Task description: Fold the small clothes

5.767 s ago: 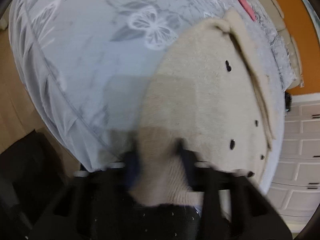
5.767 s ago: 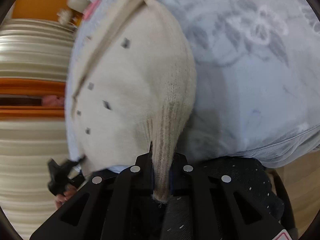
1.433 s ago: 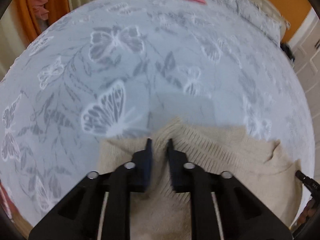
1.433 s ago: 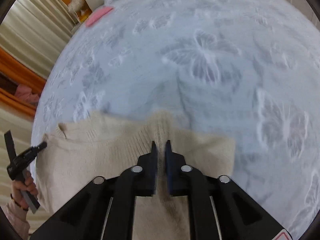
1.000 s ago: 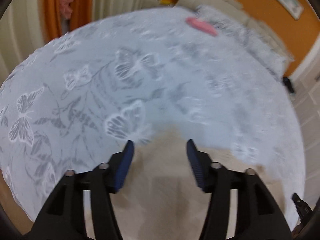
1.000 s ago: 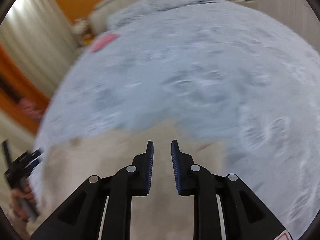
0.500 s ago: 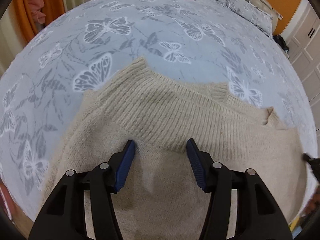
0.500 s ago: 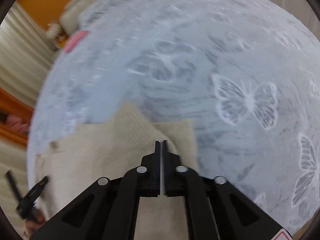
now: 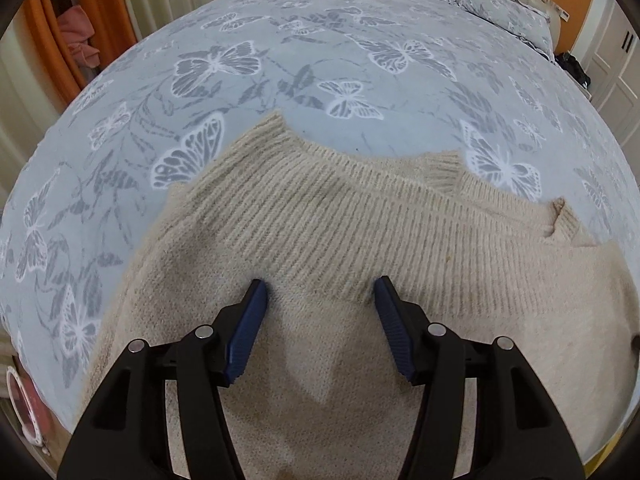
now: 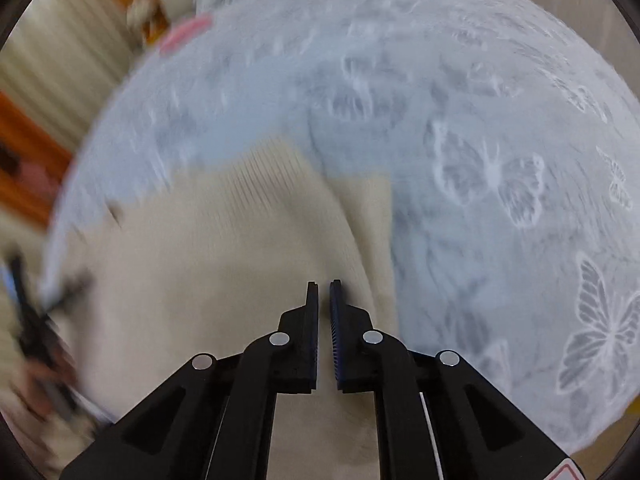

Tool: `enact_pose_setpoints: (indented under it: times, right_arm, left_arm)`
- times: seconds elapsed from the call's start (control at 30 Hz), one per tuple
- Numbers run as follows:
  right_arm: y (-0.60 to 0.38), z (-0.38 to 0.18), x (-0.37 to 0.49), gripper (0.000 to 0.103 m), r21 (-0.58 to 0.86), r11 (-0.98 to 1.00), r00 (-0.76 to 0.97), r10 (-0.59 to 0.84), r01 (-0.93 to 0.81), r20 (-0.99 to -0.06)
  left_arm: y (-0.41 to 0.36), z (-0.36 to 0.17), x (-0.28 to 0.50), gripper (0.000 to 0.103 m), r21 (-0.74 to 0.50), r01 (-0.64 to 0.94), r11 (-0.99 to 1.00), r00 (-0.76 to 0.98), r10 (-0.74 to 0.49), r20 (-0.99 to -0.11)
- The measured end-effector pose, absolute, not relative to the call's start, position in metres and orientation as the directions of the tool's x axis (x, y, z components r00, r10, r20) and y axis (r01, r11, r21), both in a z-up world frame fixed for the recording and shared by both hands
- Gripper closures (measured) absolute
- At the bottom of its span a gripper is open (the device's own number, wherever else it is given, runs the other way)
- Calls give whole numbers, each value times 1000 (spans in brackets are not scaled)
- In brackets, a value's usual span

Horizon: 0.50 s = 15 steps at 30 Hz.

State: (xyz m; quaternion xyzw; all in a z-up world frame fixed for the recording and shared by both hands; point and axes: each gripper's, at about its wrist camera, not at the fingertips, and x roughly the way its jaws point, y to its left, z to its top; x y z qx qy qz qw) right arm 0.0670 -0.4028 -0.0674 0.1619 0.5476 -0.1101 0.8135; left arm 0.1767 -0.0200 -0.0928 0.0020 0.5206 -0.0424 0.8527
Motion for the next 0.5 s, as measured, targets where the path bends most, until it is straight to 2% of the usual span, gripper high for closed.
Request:
enact_pose_setpoints:
  times: [0.1, 0.13, 0.17, 0.27, 0.3, 0.33, 0.43, 0.47, 0.5]
  right_arm:
    - [-403, -74, 61, 103, 188, 889, 381, 17, 417, -925]
    - [-402, -66, 61, 102, 200, 885, 398, 18, 420, -917]
    - [-399, -58, 62, 96, 210, 889, 419, 22, 407, -908]
    - [-383, -53, 66, 95, 182, 920, 412, 24, 348, -911]
    - [-383, -65, 68, 96, 132, 931, 368, -2, 339, -930]
    - [-384, -76, 67, 103, 120, 931, 345, -7, 346, -939]
    - [-396, -66, 61, 103, 202, 886, 372, 35, 418, -927]
    - [-395, -55, 61, 96, 222, 882, 402, 41, 415, -915]
    - [-391, -42, 63, 93, 245, 886, 437, 54, 394, -898]
  left_arm:
    - [-21, -91, 177, 48, -37, 68, 997, 447, -64, -892]
    - [-20, -91, 177, 48, -40, 66, 997, 443, -65, -894]
    - [-20, -90, 178, 48, -43, 64, 997, 438, -67, -896]
    - [-20, -90, 178, 48, -42, 66, 997, 434, -66, -898]
    - [-20, -90, 178, 48, -36, 68, 997, 435, -62, -898]
    - [-21, -89, 177, 48, -32, 67, 997, 433, -58, -899]
    - [-16, -76, 171, 48, -45, 41, 998, 419, -58, -906]
    - [-11, -69, 166, 48, -67, 24, 997, 425, -70, -902]
    - [-2, -61, 161, 47, -118, 8, 993, 444, -109, -890]
